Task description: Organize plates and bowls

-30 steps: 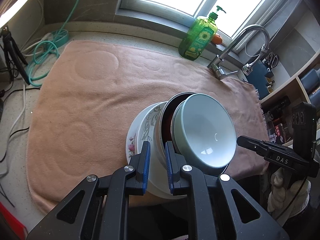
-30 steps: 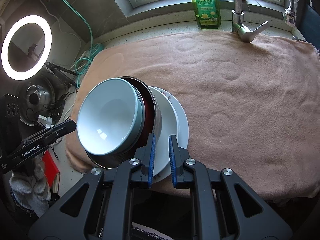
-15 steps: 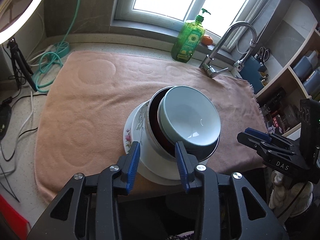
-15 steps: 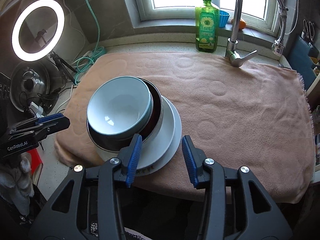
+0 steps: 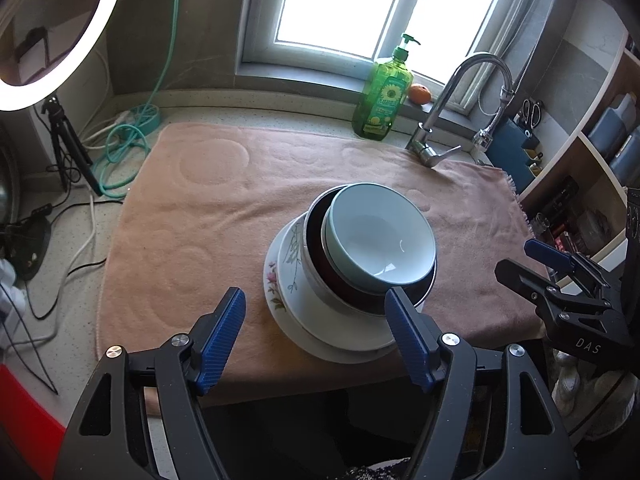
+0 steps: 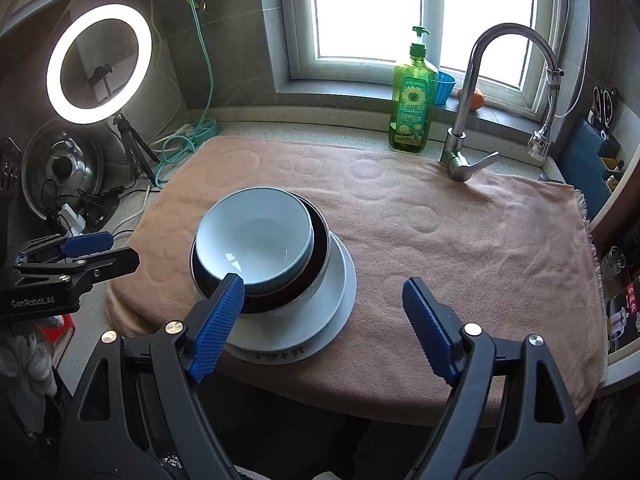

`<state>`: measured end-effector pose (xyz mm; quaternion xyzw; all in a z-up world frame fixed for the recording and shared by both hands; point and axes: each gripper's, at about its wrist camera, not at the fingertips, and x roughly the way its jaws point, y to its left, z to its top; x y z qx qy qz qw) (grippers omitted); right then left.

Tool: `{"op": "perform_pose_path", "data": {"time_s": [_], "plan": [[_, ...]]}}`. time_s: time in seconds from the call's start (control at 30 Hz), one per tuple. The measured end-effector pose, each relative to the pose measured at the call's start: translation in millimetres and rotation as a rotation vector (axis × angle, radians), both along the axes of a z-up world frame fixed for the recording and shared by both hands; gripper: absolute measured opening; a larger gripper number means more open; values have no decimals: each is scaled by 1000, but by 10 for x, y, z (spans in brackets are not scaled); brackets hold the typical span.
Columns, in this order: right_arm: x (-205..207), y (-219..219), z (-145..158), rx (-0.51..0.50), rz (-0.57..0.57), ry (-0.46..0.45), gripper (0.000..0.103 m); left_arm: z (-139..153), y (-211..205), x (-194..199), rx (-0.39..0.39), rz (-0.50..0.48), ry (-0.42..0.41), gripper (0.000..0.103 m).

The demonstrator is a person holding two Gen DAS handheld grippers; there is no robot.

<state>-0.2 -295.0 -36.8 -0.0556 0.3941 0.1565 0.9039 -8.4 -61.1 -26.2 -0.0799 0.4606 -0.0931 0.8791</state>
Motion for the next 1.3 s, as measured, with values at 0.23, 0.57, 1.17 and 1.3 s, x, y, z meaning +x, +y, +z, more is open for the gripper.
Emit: {"op": "perform_pose_path", "data": {"time_s": [0.23, 0.57, 1.17, 1.3], "plan": [[-24, -13, 9, -7, -5, -5, 84, 14, 20, -20, 12, 22, -8, 72], [-45, -28, 23, -15, -12, -14, 84, 39, -34, -3, 28, 12, -22, 72], [-52, 29, 31, -22, -22, -11, 84, 55, -8, 29, 30, 16, -23, 72], [-49, 39, 19, -26, -24, -10, 84, 47, -6, 46, 25, 13, -16, 72]]}}
